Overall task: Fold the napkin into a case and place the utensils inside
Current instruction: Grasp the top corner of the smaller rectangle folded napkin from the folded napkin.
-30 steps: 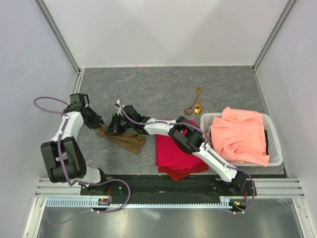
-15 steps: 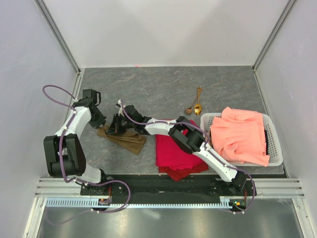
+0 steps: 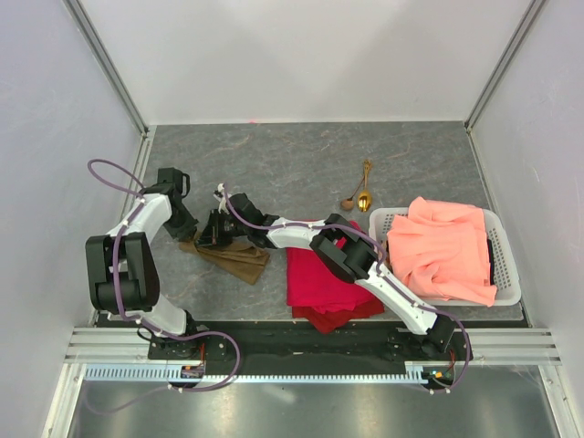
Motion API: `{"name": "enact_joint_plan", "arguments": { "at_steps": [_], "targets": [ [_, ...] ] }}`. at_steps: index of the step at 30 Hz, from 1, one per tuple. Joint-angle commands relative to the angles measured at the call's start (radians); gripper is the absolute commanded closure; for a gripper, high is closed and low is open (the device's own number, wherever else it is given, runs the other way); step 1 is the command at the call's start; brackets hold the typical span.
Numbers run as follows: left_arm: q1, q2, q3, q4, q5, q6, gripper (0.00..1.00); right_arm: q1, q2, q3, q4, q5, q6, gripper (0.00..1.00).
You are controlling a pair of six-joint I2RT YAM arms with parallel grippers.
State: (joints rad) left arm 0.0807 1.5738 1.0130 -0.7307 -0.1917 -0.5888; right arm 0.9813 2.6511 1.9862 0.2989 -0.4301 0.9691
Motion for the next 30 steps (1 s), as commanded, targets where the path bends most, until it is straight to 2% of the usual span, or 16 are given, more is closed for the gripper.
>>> {"name": "enact_joint_plan", "arguments": {
  "at_steps": [1,6,9,13,17,20,21,23,28,30],
  "targets": [
    [-0.010,-0.006,-0.014,0.031,0.026,0.009,0.75,-0.003,-0.006,-0.023,-0.044,-0.002,-0.018,0.94],
    [-0.018,-0.001,-0.010,0.051,0.057,0.017,0.82,-0.003,-0.005,-0.026,-0.044,-0.002,-0.018,0.95],
    [-0.025,-0.005,-0.010,0.057,0.060,0.020,0.83,-0.003,-0.002,-0.023,-0.047,-0.006,-0.020,0.96],
    [-0.029,-0.017,-0.011,0.051,0.067,0.027,0.74,-0.003,-0.002,-0.023,-0.052,-0.004,-0.024,0.96],
    [-0.029,-0.008,-0.019,0.051,0.055,0.029,0.72,-0.001,0.001,-0.020,-0.050,-0.004,-0.021,0.97],
    [-0.029,0.014,-0.011,0.051,0.069,0.035,0.80,0.000,0.003,-0.017,-0.052,-0.004,-0.021,0.98],
    [-0.030,0.017,-0.007,0.053,0.072,0.037,0.89,-0.001,0.004,-0.017,-0.053,-0.004,-0.020,0.98],
    [-0.029,0.008,0.004,0.051,0.092,0.043,0.97,-0.003,0.006,-0.017,-0.057,-0.004,-0.024,0.98],
    [-0.039,-0.096,-0.042,0.112,0.189,-0.003,0.98,0.010,0.006,-0.026,-0.057,-0.021,-0.032,0.97],
    [-0.039,-0.088,-0.068,0.151,0.225,-0.025,0.98,0.020,0.004,-0.047,-0.057,-0.022,-0.041,0.96]
  ]
}}
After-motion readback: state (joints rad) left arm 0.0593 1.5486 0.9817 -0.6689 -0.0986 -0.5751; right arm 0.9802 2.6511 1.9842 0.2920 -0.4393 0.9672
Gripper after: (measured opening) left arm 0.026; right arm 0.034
